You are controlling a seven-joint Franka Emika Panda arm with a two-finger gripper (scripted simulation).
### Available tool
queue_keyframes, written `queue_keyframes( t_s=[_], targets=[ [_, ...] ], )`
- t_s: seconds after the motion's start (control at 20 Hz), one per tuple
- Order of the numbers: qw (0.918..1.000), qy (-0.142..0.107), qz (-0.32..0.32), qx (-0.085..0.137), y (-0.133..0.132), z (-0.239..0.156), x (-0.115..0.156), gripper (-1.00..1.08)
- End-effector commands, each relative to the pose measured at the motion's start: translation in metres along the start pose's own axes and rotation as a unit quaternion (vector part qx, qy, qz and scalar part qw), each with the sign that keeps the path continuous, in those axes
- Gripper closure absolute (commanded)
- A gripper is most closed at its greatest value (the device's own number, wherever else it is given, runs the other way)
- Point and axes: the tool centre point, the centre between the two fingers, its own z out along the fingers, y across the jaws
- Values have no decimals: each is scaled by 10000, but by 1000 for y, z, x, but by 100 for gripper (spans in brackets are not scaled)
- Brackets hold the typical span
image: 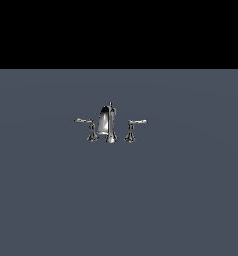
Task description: Turn on the faucet by rotating a designated handle.
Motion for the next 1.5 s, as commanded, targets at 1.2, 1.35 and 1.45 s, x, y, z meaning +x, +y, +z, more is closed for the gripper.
queue_keyframes(
  t_s=[1.2, 1.35, 1.45],
  targets=[
    [9862, 13, 1657, 33, -36, 82, 79, 108],
    [9795, 16, 2013, 41, -40, 100, 98, 108],
    [9744, 18, 2248, 46, -42, 112, 111, 108]
  ],
)
